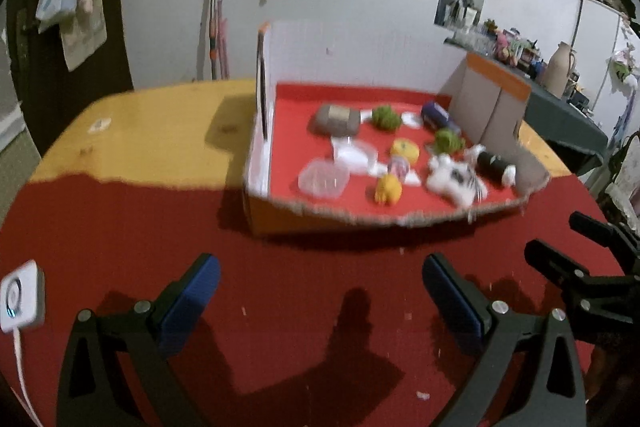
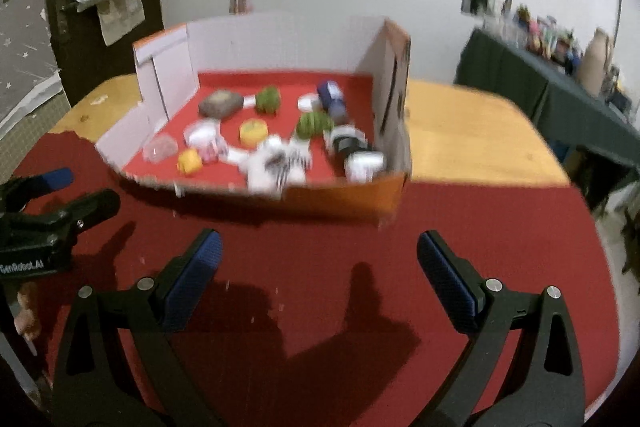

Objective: Organize objects

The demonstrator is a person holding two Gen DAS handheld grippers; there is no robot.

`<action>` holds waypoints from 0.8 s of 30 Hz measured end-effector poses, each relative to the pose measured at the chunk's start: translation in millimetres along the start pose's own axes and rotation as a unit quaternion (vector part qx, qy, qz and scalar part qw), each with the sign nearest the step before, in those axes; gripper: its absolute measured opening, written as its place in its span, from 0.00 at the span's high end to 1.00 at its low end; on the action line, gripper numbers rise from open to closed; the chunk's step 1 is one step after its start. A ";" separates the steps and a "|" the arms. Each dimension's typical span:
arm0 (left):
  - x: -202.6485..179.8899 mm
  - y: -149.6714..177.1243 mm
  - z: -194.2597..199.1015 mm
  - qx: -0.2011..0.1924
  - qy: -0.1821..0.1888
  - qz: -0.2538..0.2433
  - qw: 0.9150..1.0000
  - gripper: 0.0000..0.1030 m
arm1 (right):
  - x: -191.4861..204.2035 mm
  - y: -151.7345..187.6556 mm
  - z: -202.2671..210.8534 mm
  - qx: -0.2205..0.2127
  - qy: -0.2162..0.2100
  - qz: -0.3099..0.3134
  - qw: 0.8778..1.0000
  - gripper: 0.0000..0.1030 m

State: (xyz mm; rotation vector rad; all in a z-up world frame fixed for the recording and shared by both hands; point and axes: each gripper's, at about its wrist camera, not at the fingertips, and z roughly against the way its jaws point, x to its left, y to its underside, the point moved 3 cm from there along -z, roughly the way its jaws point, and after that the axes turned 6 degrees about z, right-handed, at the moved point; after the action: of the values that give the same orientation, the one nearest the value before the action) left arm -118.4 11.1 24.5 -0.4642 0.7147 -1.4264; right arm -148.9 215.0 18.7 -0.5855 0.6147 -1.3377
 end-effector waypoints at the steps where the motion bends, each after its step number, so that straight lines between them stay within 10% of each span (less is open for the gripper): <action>1: 0.5 2.6 -1.6 0.006 -0.001 0.004 1.000 0.00 | -1.1 2.6 -2.4 0.008 0.002 -0.006 1.000 0.03; 9: 0.9 18.5 -25.3 0.047 -0.044 0.004 0.998 0.00 | -7.2 17.6 -32.3 0.085 0.026 -0.018 0.996 0.04; 24: -6.7 20.4 -25.8 0.049 -0.073 0.008 0.996 0.00 | -8.6 17.8 -34.9 0.088 0.029 -0.028 0.995 0.00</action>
State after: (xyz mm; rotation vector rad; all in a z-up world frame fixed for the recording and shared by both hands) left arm -121.4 23.1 -6.7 -0.4788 0.5274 -1.3906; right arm -162.1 224.7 -17.9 -0.4244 0.5234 -1.4500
